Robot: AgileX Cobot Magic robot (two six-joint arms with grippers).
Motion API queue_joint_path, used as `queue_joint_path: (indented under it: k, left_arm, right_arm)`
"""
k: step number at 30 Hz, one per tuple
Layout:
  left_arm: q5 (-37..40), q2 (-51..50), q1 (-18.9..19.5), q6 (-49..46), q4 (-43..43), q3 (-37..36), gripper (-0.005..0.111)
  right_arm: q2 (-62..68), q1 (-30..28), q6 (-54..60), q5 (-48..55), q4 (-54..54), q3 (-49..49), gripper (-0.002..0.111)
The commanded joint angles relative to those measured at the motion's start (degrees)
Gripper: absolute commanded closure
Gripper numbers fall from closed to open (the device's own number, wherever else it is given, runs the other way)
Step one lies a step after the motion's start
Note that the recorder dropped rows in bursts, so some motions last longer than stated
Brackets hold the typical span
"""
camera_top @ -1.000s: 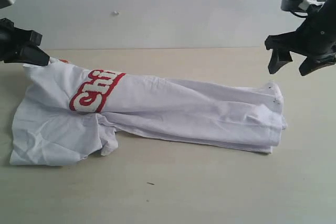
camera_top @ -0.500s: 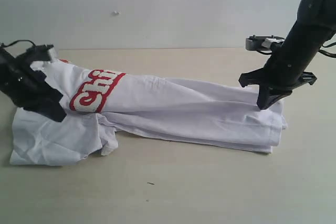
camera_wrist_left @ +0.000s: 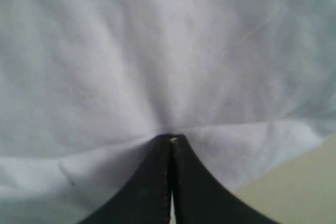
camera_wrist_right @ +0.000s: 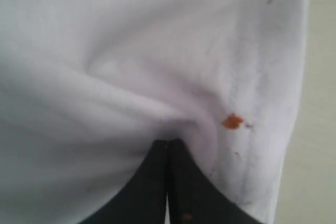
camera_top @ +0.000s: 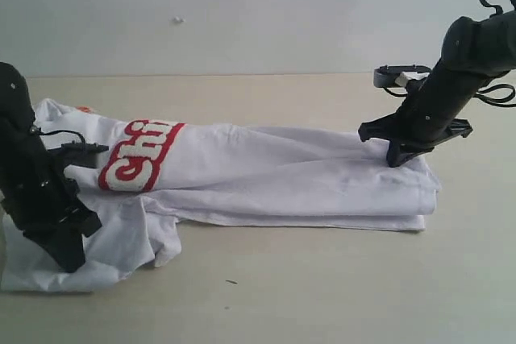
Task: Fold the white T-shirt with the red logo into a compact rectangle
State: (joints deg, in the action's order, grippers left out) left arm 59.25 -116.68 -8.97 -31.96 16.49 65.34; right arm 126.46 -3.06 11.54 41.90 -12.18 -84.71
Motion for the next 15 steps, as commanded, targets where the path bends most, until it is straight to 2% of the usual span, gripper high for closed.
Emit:
queue_joint_path:
  k: [1, 8, 12, 15]
  left_arm:
    - [4.5, -0.5, -0.5, 1.3, -2.1, -4.2, 0.107]
    - [4.8, 4.3, -0.6, 2.0, -0.2, -5.1, 0.107]
    - [8.0, 7.9, -0.6, 2.4, 0.9, -7.4, 0.107]
    - [4.8, 10.9, -0.6, 2.4, 1.5, -9.1, 0.107]
  right_arm:
    - [0.9, 0.3, -0.2, 2.3, -0.8, 0.4, 0.108]
    - [-5.9, 0.7, 0.4, 4.6, -3.0, 3.7, 0.108]
    - [-8.7, 0.7, 0.4, 5.0, -2.7, 4.4, 0.108]
    - [-11.1, 1.0, 0.4, 7.1, -3.3, 4.5, 0.108]
